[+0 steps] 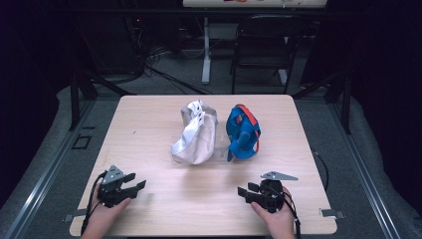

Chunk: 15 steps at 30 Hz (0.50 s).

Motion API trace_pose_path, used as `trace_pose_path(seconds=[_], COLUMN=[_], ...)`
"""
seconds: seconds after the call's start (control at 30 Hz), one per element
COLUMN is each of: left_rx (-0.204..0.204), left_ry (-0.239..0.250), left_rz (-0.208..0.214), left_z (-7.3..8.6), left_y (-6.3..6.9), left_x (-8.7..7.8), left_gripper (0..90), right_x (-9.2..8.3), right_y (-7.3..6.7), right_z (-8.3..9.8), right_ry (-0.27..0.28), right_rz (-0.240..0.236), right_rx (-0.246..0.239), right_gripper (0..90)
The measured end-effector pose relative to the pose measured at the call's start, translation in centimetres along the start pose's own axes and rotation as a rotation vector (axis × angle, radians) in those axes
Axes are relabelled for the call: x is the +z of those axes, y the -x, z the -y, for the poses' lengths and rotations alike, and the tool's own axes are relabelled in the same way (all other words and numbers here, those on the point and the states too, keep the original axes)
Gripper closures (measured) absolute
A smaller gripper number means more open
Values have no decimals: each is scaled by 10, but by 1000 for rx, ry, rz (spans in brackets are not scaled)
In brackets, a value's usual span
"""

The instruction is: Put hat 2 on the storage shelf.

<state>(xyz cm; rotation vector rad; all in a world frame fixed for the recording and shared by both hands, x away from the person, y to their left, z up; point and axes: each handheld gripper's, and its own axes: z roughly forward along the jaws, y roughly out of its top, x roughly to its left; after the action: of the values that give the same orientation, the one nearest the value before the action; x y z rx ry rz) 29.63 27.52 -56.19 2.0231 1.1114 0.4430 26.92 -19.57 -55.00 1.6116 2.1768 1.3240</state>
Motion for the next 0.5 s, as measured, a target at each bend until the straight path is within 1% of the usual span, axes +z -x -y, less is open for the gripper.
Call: trace_pose_path(seconds=[0.03, 0.1, 0.13, 0.2, 0.3, 0.4, 0.5], left_rx=[-4, -13, -17, -26, -35, -46, -50], left_ry=[1, 4, 3, 9, 4, 0, 1], left_rz=[3, 14, 26, 34, 47, 48, 38], left_z=[0, 0, 0, 1, 2, 2, 2], left_y=[0, -1, -1, -2, -4, -4, -4], left_x=[0, 0, 0, 0, 1, 4, 5], left_gripper=[468, 476, 486, 497, 519, 527, 515], right_x=[1, 2, 2, 2, 3, 4, 4], right_y=[0, 1, 2, 5, 7, 7, 7], right_z=[1, 2, 2, 3, 3, 4, 4], right_ry=[-6, -5, 5, 17, 14, 10, 15], right_rz=[-3, 6, 3, -22, -30, -32, -34], right_rx=[2, 9, 20, 48, 66, 61, 55], right_gripper=[486, 486, 486, 487, 489, 489, 489])
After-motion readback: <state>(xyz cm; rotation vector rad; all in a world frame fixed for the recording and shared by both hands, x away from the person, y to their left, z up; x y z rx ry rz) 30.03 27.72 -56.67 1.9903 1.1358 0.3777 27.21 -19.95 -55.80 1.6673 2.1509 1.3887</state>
